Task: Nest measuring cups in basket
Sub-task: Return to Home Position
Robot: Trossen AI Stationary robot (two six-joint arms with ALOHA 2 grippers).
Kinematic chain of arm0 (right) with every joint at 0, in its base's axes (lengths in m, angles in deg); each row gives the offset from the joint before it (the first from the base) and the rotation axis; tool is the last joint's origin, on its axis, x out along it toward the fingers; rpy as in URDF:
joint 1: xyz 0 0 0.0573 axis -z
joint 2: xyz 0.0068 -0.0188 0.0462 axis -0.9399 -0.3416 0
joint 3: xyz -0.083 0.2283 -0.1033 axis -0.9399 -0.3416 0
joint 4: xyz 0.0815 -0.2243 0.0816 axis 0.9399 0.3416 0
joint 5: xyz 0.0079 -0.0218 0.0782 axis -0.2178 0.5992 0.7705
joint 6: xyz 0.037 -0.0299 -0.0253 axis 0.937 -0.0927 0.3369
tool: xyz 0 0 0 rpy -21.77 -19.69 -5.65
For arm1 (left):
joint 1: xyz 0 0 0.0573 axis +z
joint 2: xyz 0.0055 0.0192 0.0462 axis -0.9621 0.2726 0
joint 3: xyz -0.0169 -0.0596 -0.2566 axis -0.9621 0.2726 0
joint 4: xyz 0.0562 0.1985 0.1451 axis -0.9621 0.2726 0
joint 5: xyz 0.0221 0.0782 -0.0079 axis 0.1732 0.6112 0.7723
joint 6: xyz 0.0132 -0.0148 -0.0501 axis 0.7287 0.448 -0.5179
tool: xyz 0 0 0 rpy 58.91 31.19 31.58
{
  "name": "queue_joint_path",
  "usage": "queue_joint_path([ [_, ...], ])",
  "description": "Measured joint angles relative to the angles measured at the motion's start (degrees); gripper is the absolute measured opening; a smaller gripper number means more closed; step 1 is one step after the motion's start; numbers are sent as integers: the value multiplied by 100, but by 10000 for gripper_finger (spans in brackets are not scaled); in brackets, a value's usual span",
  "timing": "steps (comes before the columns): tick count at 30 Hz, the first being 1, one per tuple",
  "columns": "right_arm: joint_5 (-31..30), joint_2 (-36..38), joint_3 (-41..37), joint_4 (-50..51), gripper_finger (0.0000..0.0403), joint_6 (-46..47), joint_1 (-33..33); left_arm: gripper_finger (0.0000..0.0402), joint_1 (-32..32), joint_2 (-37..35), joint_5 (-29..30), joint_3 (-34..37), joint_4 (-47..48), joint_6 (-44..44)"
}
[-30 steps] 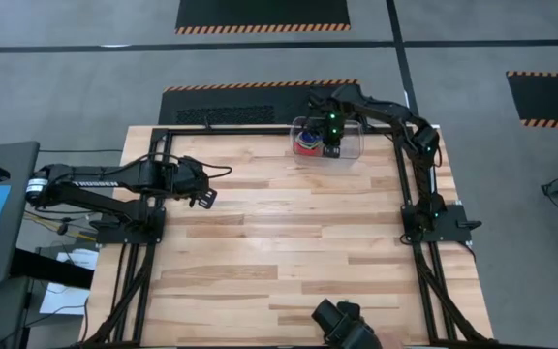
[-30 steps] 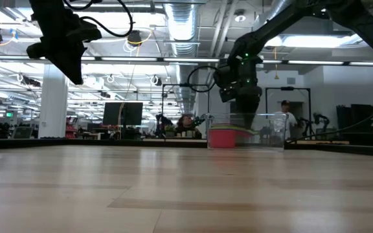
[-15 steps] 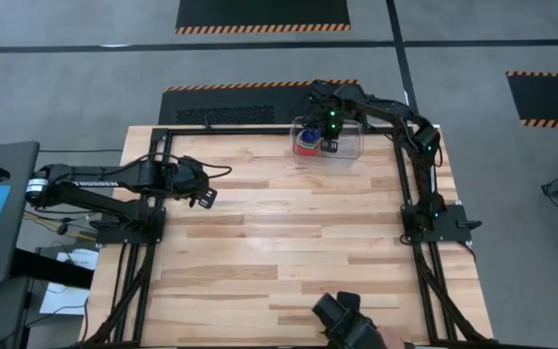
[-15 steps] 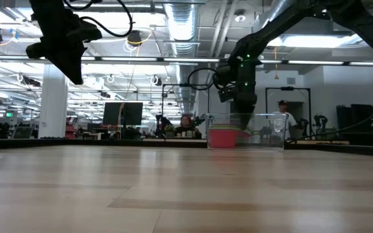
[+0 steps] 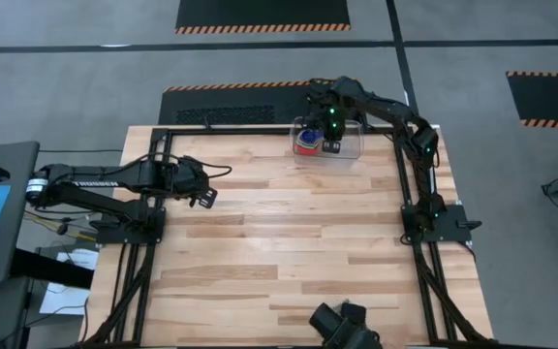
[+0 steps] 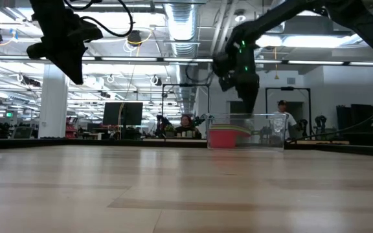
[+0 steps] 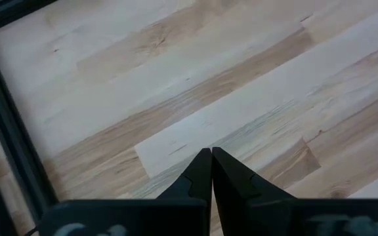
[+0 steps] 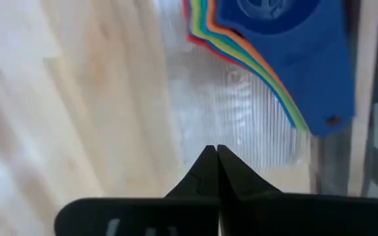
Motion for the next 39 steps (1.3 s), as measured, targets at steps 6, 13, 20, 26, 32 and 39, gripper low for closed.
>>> queue_joint_path([
  [6,477,137,1055,1097,6,952,-428,0,0,0,36,0,-419,608],
  [13,1685,1412,601,530,6,676,-953,0,0,0,117,0,-722,1053],
  [20,1647,2441,-1802,-854,3,947,-754,0,0,0,96,0,-707,1012],
  [26,1455,2769,-3705,-1787,3,928,-219,0,0,0,103,0,-707,1007],
  [32,1120,2691,-4283,-2494,2,864,80,0,1,0,107,0,-707,1005],
  [39,1010,2270,-4291,-2877,2,760,418,0,2,0,93,0,-707,926],
])
